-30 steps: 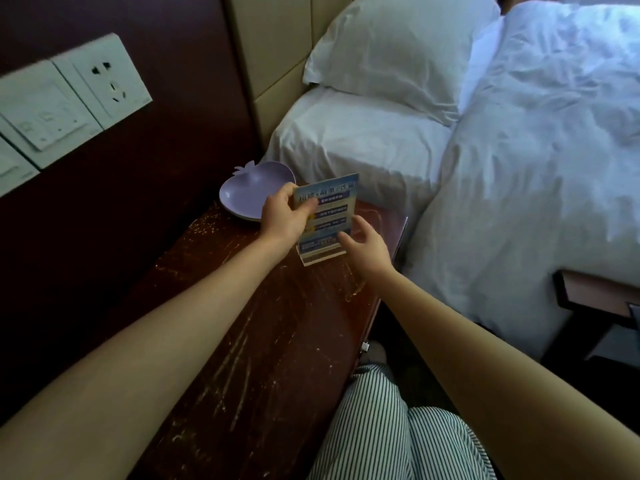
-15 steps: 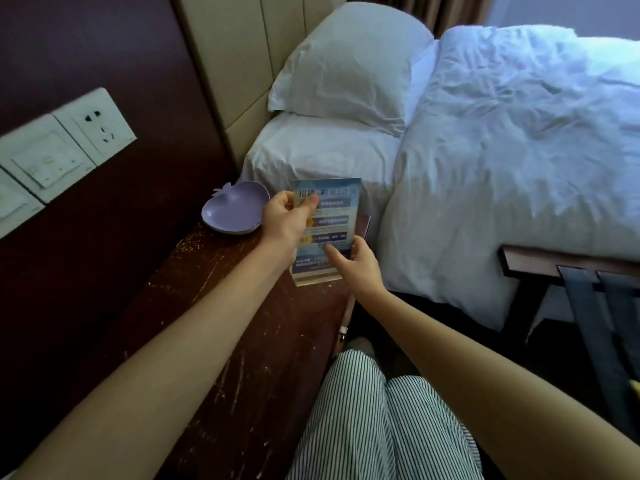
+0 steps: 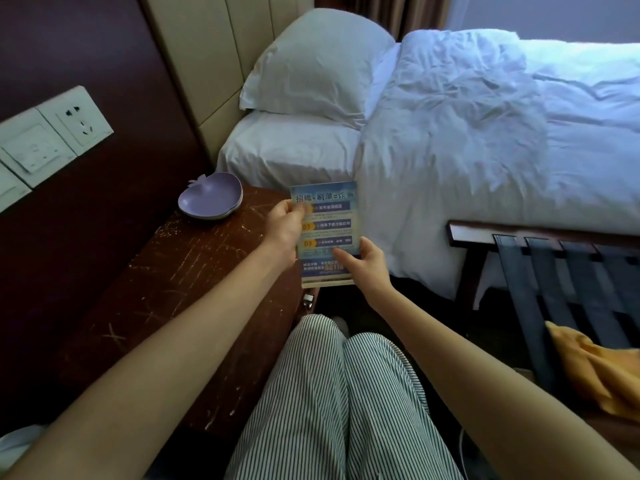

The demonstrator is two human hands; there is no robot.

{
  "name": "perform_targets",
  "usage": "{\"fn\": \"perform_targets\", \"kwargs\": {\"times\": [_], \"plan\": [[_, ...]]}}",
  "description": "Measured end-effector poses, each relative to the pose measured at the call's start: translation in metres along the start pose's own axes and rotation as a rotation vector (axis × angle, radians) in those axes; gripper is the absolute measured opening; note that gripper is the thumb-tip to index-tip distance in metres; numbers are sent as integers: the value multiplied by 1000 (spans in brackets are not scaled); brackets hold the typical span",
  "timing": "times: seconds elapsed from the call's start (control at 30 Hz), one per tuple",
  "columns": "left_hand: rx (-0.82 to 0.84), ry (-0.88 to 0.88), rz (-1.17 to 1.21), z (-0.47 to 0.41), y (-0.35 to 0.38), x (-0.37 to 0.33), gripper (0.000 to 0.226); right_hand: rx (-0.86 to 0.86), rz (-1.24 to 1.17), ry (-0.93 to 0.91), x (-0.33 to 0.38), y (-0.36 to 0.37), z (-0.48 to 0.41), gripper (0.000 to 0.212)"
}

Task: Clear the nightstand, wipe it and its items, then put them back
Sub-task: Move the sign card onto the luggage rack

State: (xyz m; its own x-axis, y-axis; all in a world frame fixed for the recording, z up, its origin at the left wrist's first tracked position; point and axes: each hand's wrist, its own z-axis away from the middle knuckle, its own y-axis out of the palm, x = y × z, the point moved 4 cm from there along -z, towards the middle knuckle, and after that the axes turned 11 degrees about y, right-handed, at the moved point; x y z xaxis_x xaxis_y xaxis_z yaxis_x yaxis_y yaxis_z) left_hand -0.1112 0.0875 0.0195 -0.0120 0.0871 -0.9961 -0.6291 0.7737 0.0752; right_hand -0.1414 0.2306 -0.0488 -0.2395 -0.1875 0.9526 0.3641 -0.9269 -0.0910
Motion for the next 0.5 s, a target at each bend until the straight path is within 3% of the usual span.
{"fn": "perform_targets", "kwargs": {"times": [0.23, 0.5], "plan": [[272, 7, -166, 40, 38, 18, 21, 27, -63, -39, -3, -60, 32, 13], [509, -117, -218, 87, 99, 54, 27, -119, -158, -37, -13, -132, 47, 18]]}}
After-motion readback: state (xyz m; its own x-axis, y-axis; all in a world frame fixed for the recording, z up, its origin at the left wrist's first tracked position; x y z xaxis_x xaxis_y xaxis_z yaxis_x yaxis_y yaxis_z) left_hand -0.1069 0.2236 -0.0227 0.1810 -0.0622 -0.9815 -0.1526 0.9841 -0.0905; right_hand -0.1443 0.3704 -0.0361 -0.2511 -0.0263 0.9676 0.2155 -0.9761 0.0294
